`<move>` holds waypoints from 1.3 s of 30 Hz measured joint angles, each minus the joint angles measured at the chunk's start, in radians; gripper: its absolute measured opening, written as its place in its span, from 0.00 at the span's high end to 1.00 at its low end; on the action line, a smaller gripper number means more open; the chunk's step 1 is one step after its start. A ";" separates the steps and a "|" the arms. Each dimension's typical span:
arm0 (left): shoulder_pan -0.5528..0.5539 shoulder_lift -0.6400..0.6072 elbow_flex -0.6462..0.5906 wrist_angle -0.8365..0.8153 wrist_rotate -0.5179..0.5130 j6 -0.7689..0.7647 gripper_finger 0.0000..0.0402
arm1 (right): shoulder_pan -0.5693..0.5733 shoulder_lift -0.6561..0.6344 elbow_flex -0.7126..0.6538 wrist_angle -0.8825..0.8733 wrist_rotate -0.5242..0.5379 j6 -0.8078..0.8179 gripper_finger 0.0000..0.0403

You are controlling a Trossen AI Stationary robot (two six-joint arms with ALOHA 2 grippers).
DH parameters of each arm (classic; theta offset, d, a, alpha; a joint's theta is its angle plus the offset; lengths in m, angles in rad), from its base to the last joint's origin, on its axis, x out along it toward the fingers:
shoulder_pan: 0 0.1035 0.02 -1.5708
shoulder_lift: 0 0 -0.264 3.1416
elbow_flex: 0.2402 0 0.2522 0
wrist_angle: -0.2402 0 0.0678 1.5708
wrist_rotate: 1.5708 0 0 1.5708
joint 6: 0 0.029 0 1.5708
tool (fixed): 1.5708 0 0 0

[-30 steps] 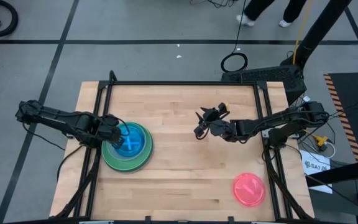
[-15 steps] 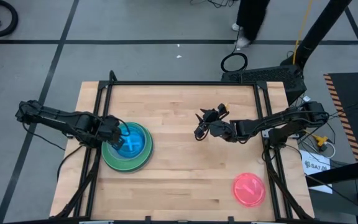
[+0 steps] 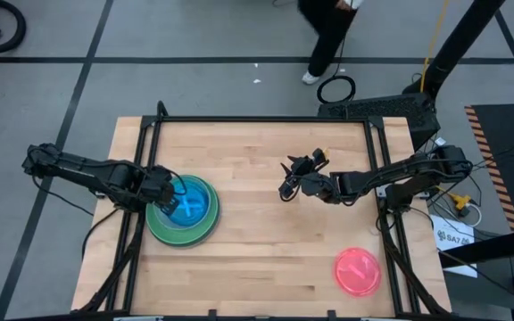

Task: Stack plastic plates
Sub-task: Stack the light blue plate on top of the light blue plate

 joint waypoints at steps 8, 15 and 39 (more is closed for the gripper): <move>-0.003 0.026 0.000 0.008 0.000 -0.013 0.79 | 0.000 0.000 0.000 0.000 0.000 0.001 0.64; -0.003 0.080 0.000 0.008 0.003 -0.010 0.79 | 0.000 0.000 0.000 0.000 0.000 0.001 0.64; -0.003 0.099 0.000 0.006 -0.019 -0.018 0.74 | 0.000 0.000 0.000 0.005 -0.001 0.001 0.64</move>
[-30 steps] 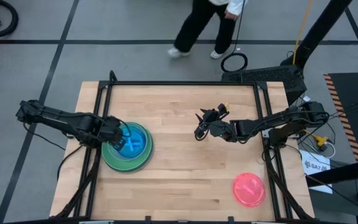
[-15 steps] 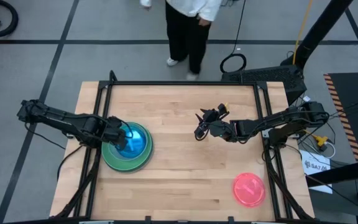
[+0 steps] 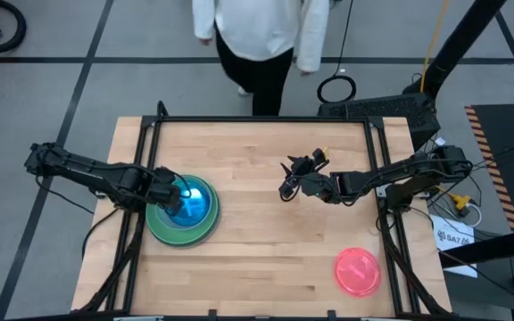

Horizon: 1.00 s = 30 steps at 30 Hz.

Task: Stack plastic plates
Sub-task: Stack the light blue plate on top of the light blue plate, then stack the light pink plate on top of the light blue plate

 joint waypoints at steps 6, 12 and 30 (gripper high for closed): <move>0.000 0.000 0.000 0.000 -0.003 -0.006 0.55 | 0.000 0.000 0.000 -0.001 0.000 0.000 0.64; 0.000 0.000 0.000 -0.001 0.007 -0.010 0.46 | 0.000 0.000 0.000 -0.002 0.000 -0.005 0.64; -0.046 0.000 0.000 0.469 -0.160 0.345 0.45 | 0.016 0.001 0.028 0.044 -0.412 0.135 0.64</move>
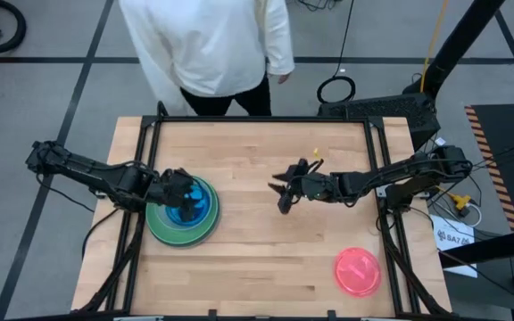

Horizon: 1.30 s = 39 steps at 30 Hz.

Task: Stack plastic plates
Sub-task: Stack the light pink plate on top of the light blue plate

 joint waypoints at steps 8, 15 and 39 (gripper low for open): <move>0.000 0.000 0.000 0.052 -0.150 0.148 0.45 | 0.046 0.000 0.109 -0.374 -0.308 0.260 0.64; 0.000 0.000 0.000 0.080 -0.227 0.230 0.45 | 0.155 0.000 0.194 -0.636 -0.562 0.588 0.64; 0.000 0.000 0.000 0.090 -0.234 0.313 0.45 | 0.497 0.193 0.207 -0.948 -0.757 1.479 0.64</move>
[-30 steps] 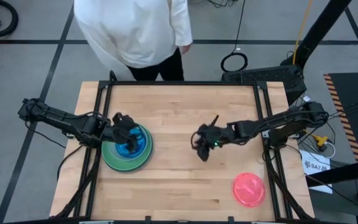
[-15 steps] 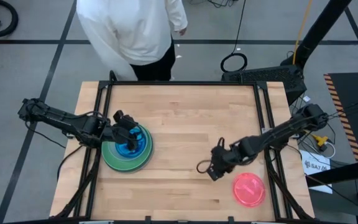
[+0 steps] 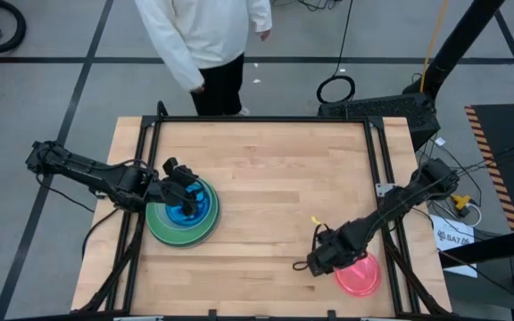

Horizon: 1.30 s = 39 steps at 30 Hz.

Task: Stack plastic plates
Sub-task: Stack the light pink plate on top of the light blue plate

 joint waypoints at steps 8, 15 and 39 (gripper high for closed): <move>0.000 0.000 0.000 -0.008 0.000 0.025 0.45 | 0.040 0.119 0.001 0.082 -0.054 0.072 0.64; 0.000 0.000 0.000 -0.009 0.000 0.024 0.45 | 0.032 0.124 0.001 0.024 -0.069 0.016 0.64; 0.000 0.000 0.000 -0.008 0.000 0.011 0.45 | -0.012 0.120 0.001 -0.114 -0.002 -0.252 0.80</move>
